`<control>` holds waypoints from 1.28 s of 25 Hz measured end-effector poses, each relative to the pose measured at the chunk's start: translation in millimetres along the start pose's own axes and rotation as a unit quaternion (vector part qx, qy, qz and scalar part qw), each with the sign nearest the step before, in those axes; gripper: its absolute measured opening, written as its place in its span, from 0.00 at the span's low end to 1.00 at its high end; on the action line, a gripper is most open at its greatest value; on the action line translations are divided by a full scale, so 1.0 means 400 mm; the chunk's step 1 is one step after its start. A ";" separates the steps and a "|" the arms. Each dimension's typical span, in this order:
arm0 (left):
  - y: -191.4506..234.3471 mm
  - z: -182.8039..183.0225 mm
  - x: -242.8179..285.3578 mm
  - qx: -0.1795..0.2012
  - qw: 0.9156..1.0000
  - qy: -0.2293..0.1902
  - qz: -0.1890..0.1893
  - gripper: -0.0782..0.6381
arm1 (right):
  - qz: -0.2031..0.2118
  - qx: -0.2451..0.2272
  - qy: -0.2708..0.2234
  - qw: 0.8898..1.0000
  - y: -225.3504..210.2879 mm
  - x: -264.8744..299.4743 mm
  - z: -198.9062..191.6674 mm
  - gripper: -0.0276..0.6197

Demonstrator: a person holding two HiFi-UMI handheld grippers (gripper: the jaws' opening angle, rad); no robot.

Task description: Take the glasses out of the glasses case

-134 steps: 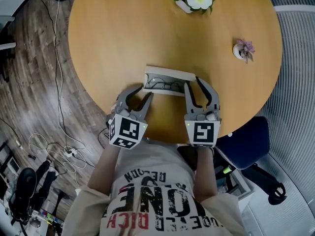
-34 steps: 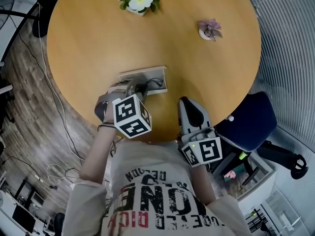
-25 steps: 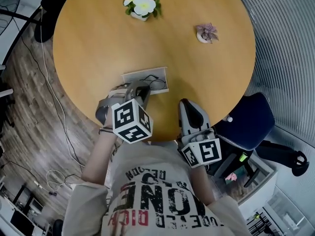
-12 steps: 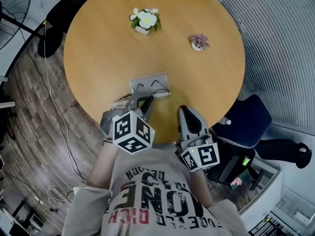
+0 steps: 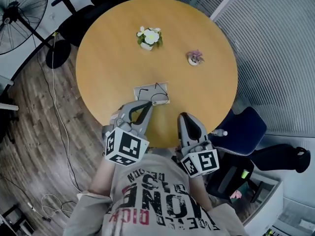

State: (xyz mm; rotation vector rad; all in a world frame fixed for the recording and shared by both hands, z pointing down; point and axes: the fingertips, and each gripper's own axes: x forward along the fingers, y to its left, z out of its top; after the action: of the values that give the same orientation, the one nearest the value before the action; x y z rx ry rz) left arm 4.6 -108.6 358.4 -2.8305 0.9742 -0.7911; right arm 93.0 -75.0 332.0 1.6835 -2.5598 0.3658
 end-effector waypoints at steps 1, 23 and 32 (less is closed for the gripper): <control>0.004 0.016 -0.020 -0.010 1.000 -0.018 0.017 0.13 | 0.005 -0.002 -0.007 1.000 0.005 -0.012 0.015 0.09; -0.183 0.165 -0.406 -0.173 0.914 -0.256 0.264 0.13 | 0.055 -0.030 -0.078 0.995 0.013 -0.342 0.114 0.09; -0.222 0.132 -0.428 -0.170 0.921 -0.226 0.268 0.13 | 0.065 -0.028 -0.074 0.995 0.044 -0.339 0.113 0.09</control>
State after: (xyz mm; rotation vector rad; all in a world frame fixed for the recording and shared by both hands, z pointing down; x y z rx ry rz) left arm -34.8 56.6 253.0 -2.5658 1.7941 0.0981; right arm 135.5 43.0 261.4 1.5870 -2.7655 0.1809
